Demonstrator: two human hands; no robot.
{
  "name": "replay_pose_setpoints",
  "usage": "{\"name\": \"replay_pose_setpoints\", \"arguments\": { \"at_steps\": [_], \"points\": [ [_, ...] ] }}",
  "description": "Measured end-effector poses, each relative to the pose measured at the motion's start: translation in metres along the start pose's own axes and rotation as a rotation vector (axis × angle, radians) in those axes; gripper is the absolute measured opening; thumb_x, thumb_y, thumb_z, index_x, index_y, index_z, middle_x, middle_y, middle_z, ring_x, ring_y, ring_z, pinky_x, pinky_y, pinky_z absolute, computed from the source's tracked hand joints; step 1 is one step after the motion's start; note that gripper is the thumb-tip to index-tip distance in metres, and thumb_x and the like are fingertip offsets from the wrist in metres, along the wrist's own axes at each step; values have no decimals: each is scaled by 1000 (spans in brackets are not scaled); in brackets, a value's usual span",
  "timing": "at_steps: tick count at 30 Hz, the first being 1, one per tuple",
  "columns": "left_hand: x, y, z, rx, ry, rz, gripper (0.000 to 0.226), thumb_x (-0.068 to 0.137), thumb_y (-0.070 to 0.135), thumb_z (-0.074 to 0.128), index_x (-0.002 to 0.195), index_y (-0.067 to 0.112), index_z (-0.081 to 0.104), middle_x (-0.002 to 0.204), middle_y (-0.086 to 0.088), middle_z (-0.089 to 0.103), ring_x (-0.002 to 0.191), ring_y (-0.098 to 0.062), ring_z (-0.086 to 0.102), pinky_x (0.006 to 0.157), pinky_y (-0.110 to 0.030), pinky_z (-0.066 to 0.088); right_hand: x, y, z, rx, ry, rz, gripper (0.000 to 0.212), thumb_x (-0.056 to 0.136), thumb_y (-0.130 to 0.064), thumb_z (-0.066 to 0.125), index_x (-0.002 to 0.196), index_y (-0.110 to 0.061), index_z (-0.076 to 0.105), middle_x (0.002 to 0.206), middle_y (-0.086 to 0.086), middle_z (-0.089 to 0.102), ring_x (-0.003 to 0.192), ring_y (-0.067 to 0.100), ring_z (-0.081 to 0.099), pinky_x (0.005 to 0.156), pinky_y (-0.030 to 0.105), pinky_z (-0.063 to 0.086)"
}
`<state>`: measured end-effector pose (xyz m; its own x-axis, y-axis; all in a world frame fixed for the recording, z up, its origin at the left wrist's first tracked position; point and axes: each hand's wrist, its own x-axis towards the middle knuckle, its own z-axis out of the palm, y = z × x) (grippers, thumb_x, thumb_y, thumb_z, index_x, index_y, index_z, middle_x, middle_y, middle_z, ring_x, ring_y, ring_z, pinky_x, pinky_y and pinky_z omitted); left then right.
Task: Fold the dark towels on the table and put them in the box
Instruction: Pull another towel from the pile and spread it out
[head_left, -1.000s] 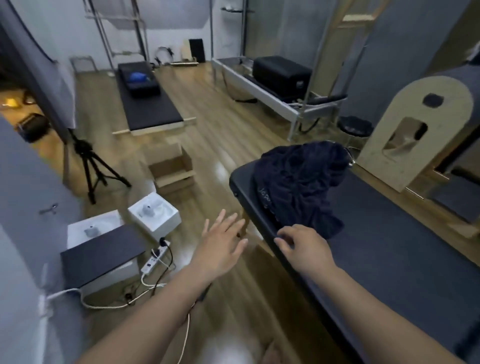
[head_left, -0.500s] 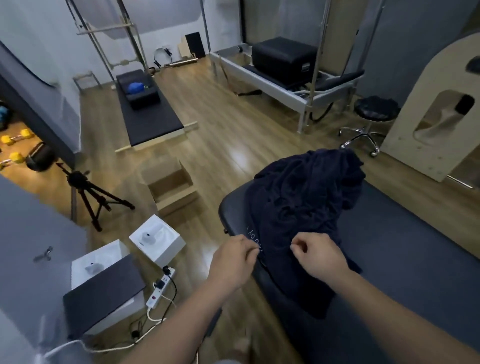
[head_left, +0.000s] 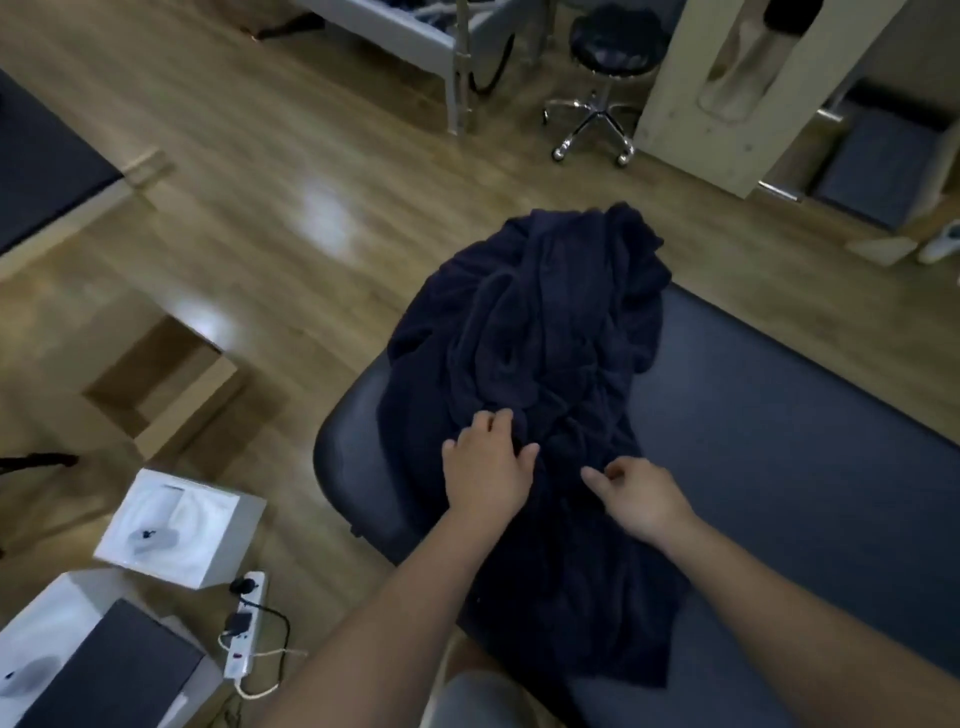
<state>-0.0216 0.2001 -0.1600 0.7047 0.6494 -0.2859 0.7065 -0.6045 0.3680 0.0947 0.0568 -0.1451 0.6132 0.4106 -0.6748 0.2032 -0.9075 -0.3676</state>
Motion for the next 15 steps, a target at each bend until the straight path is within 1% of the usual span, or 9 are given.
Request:
{"name": "replay_pose_setpoints", "arguments": {
  "at_steps": [1,3,5,6,8,10,12,14,15],
  "points": [
    [8,0,4,44,-57,-11,55,97,52,49,141,20,44,133,-1,52,116,-24,55,97,-39,37,5,1,4,9,-12,22,55,92,-63,49,100,-11,65,92,3,68,84,17,63,76,33,56],
    [20,-1,11,117,-109,-15,48,96,50,52,132,19,54,122,-2,57,105,-23,58,91,-36,37,13,1,10,17,-14,32,49,91,-62,51,78,-16,60,81,1,66,77,17,62,74,34,56],
    [27,-2,13,149,-79,6,34,98,42,54,122,20,65,112,-1,61,96,-20,60,83,-32,35,19,-2,13,37,-15,37,44,93,-50,56,62,-19,52,72,0,62,73,19,61,73,34,55],
    [29,-2,12,133,-57,23,30,99,38,53,118,21,68,110,-1,62,94,-20,61,80,-31,34,20,-2,12,61,-18,39,45,94,-44,58,57,-19,49,68,-1,60,71,19,60,73,34,55],
    [32,0,3,51,-33,40,28,100,36,52,117,23,71,110,1,62,95,-19,61,77,-29,36,16,-4,6,130,-10,34,47,94,-37,60,54,-15,44,63,-1,55,65,18,56,67,31,50],
    [36,11,-18,-80,9,47,28,100,38,54,117,24,72,110,3,61,98,-18,61,77,-29,40,6,-2,-9,156,18,22,45,93,-34,60,56,-15,46,61,0,53,62,18,54,62,30,46],
    [44,31,-46,-181,94,91,29,98,37,57,117,22,73,108,4,61,97,-18,62,82,-31,45,-9,6,-38,111,104,-1,42,91,-33,60,52,-20,51,60,-2,56,66,20,57,66,35,51],
    [49,61,-78,-289,193,151,27,96,34,60,114,18,74,102,4,62,93,-19,61,88,-34,48,-32,22,-83,22,228,-6,33,88,-34,57,56,-27,56,61,-3,57,74,24,59,71,39,53],
    [49,78,-96,-344,245,189,25,95,31,61,110,17,75,99,3,63,91,-18,61,87,-34,48,-46,31,-111,-12,298,-5,29,87,-34,57,59,-27,58,62,-2,58,77,26,59,72,40,52]
  ]
}}
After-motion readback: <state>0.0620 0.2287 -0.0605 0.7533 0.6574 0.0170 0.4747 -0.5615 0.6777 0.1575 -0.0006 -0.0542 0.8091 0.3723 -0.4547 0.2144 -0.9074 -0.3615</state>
